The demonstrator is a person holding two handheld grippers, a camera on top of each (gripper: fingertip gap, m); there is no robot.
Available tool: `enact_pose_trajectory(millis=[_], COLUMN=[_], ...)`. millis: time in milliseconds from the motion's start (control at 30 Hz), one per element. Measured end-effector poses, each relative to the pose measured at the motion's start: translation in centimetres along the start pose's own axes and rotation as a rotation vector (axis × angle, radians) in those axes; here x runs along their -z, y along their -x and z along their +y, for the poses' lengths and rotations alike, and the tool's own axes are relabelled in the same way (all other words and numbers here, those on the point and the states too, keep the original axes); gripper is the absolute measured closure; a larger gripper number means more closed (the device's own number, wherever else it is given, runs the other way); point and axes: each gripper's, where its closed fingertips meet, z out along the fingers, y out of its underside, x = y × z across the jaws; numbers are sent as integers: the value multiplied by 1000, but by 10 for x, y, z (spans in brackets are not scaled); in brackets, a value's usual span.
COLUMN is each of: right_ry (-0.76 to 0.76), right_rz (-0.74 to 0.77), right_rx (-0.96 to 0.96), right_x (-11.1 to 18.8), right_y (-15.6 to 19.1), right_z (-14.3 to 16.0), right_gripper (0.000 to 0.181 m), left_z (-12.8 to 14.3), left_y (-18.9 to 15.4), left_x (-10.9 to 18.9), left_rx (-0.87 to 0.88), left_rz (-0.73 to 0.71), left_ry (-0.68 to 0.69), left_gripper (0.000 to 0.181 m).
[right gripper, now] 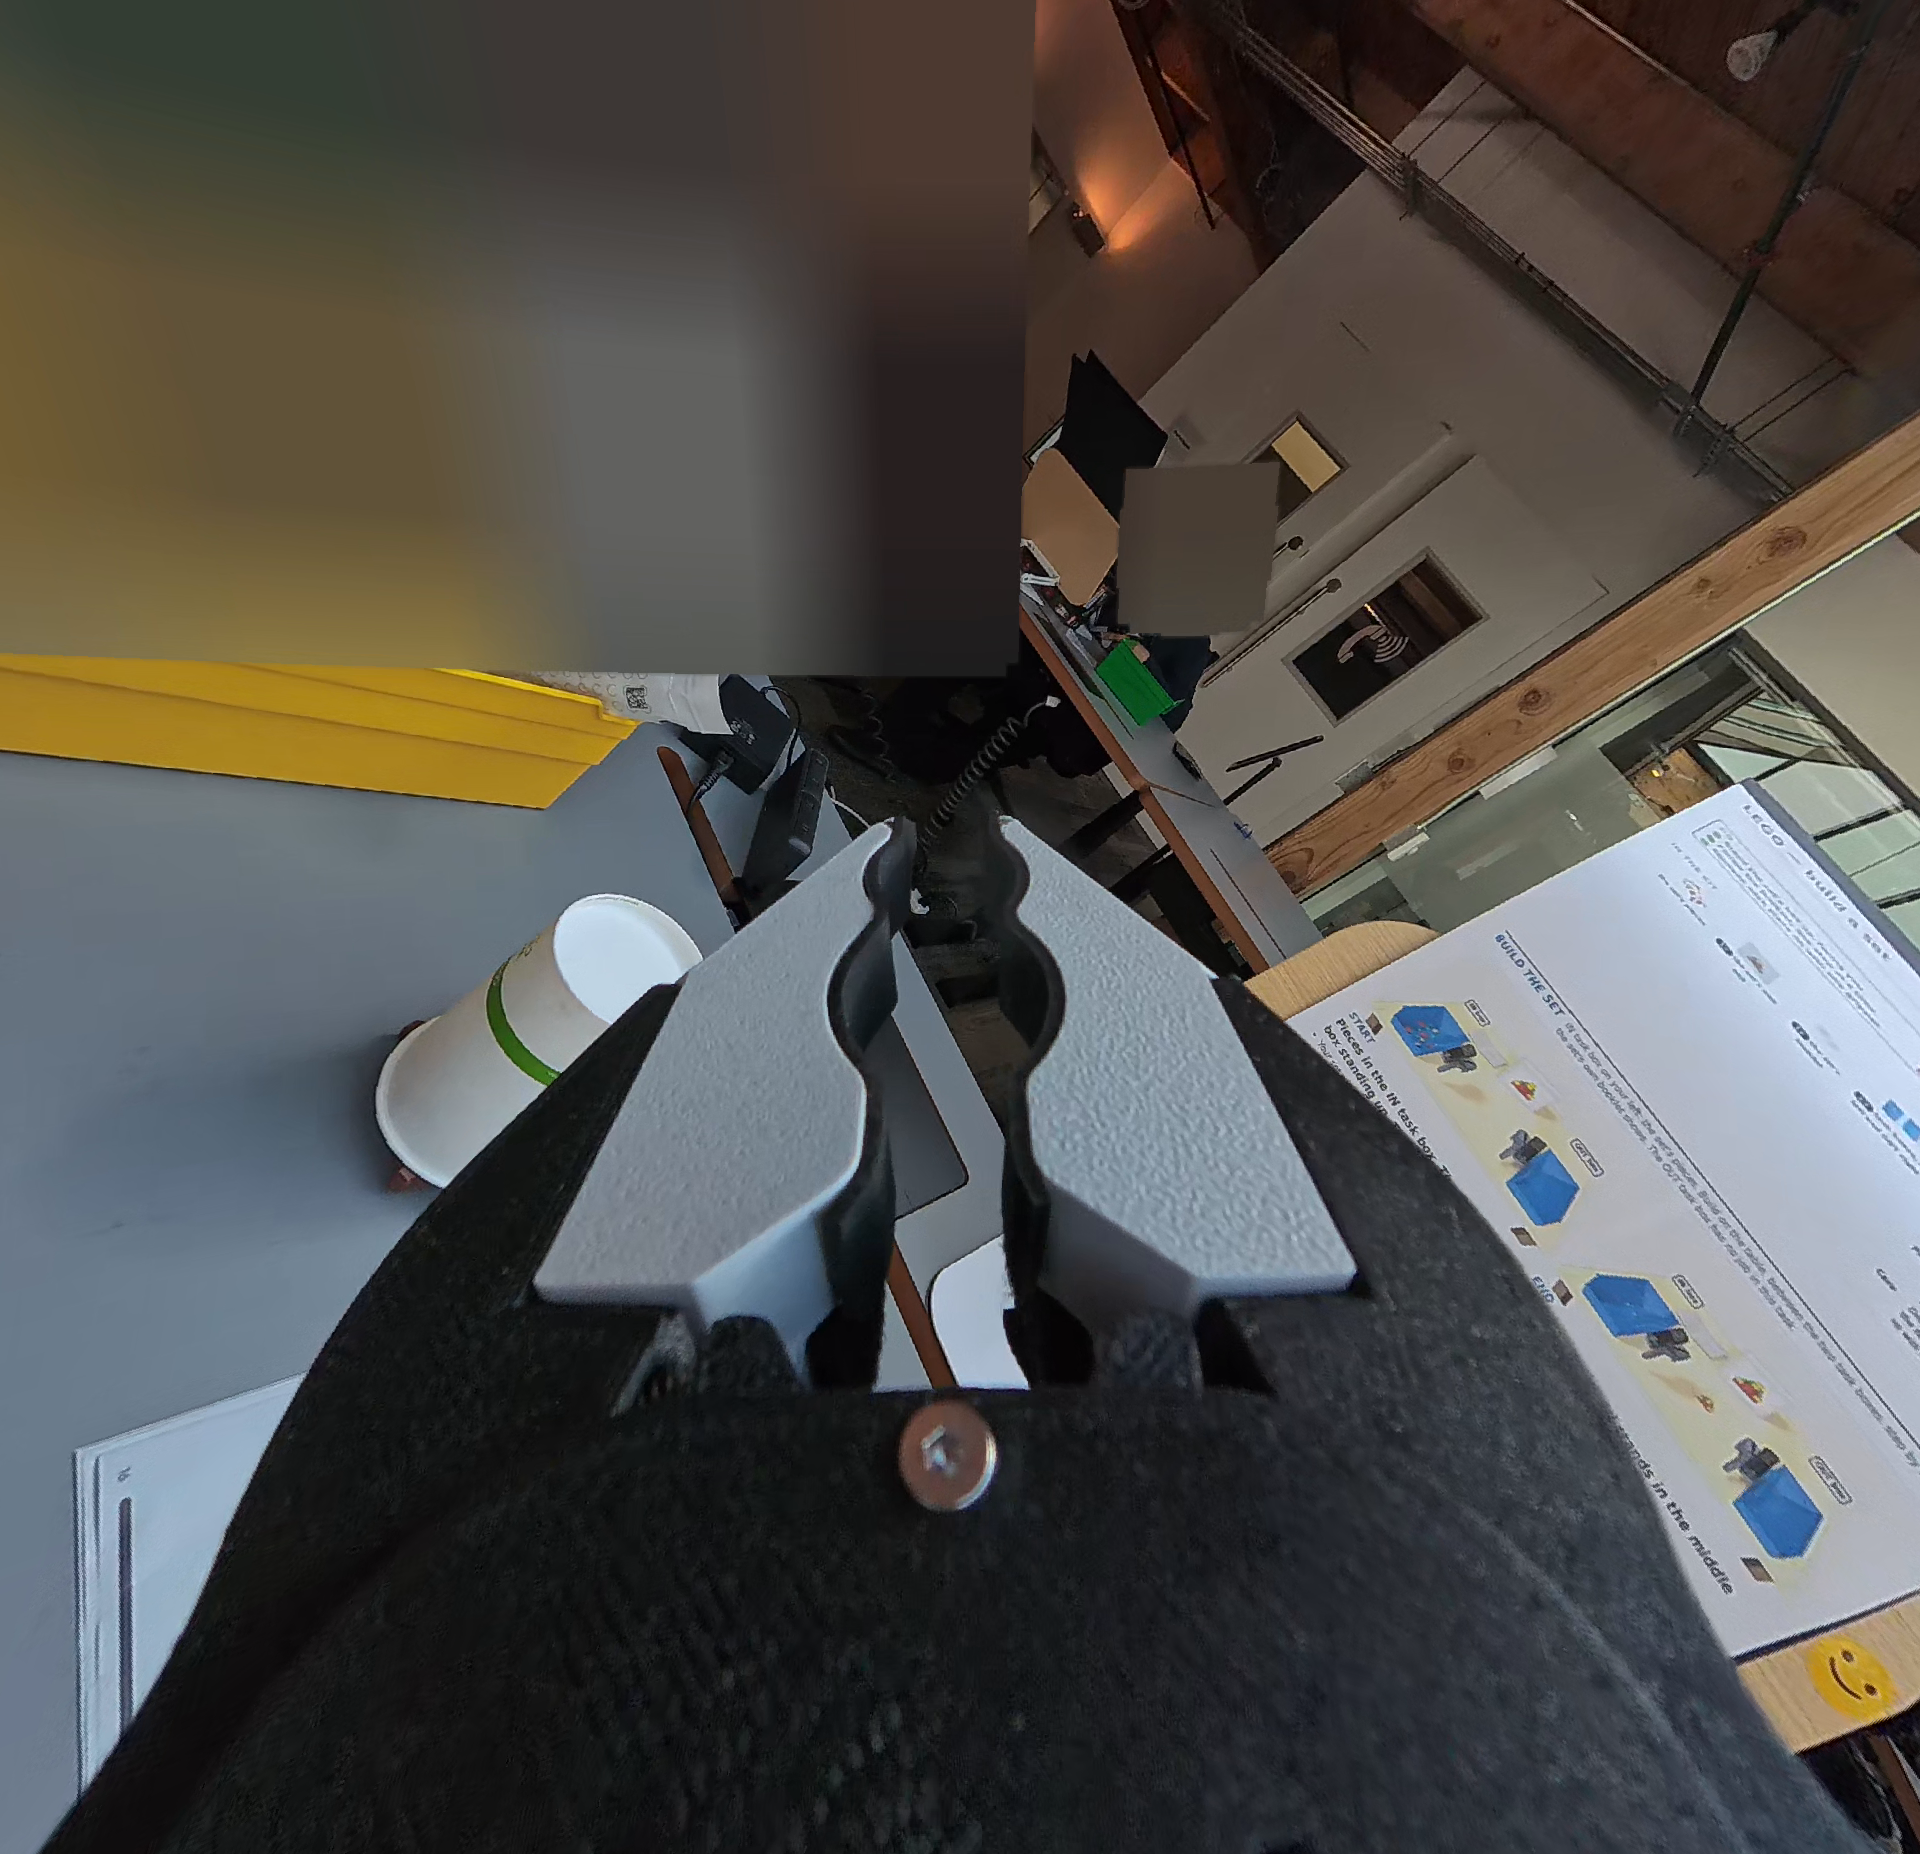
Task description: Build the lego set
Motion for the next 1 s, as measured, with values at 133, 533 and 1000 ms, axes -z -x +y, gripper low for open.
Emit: enact_pose_trajectory(millis=[133, 533, 1000], right_ry=[1, 12, 28], right_rz=[-6, -18, 65], right_rx=[-1, 7, 31], right_x=[-2, -3, 26], right_y=[1, 4, -19], right_z=[1, 3, 0], right_gripper=[169, 170, 170], left_z=[12, 17, 23], left_y=[-11, -36, -40], left_x=[-7, -38, -36], left_rx=[-44, -274, -299], left_rz=[60, 57, 40], left_ry=[62, 165, 214], left_gripper=[154, 156, 170])
